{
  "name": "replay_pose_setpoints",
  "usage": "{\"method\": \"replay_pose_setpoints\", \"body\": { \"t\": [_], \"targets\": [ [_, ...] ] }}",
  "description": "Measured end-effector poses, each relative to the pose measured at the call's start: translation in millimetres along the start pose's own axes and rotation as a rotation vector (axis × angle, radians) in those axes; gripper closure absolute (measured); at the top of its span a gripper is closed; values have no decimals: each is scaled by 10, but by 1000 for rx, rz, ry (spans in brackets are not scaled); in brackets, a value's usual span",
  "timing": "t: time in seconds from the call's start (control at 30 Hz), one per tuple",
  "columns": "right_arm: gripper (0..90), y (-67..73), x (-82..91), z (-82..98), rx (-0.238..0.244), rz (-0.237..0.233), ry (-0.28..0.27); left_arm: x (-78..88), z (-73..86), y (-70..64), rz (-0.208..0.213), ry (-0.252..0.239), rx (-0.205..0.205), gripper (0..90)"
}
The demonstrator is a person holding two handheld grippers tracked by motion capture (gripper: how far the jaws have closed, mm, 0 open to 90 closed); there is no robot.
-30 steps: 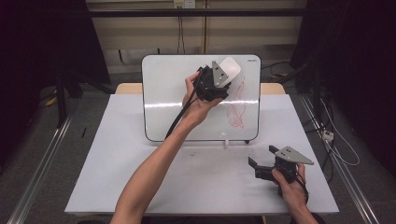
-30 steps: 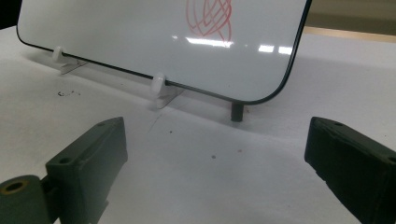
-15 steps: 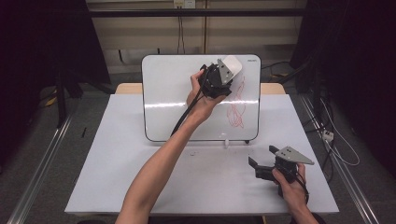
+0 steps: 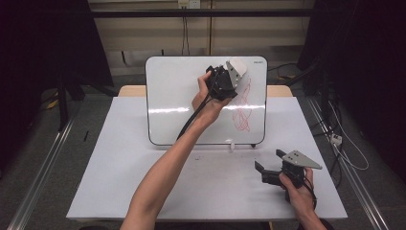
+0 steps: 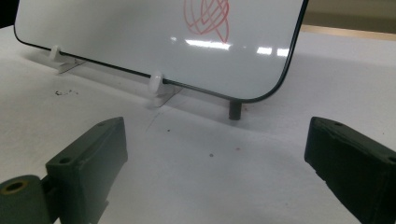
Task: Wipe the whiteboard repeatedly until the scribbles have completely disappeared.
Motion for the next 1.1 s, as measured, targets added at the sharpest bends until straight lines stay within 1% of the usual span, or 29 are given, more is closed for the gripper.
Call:
{"method": "replay_pose_setpoints", "body": {
  "t": [0.07, 0.33, 0.43, 0.47, 0.5, 0.57, 0.67, 0.7, 0.73, 0.93, 1.1],
  "targets": [
    [59, -3, 0, 1, -4, 1, 2, -6, -1, -2, 0, 2, 1, 310],
    [60, -8, -9, 6, -4, 0, 3, -12, 5, -23, -3, -12, 3, 310],
    [60, -6, -8, 6, -3, -1, 1, -16, 7, -76, 6, -10, -15, 310],
    [60, -5, -8, 6, -3, -2, 2, -17, 11, -90, 2, -12, -12, 310],
    [60, -4, -9, 5, -2, -2, 1, -20, 14, -98, 8, -9, -8, 311],
    [60, -2, -8, 5, -2, -3, 1, -25, 18, -123, 7, -12, -16, 310],
    [60, -4, -7, 5, -3, -3, 1, -22, 20, -124, 7, -15, -18, 311],
    [60, -5, -8, 6, -3, -2, 1, -22, 22, -136, 13, -9, -32, 311],
    [60, -5, -9, 6, -3, -2, 2, -25, 27, -160, 16, -11, -47, 311],
    [60, -4, -2, 3, -5, 3, 0, -18, 76, -293, 28, -13, -57, 311],
    [60, -2, -9, 4, -2, 1, -2, 14, 122, -418, 46, -14, -85, 311]
  ]
}}
Point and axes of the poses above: each handheld gripper's, and its own axes: x roughly backward along the jaws, z roughly out of its underside, y roughly to its left, the point moved 5 cm from there along -x, roughly forward along the jaws, and after that the axes turned 9 degrees about -y, right-handed, at the moved point
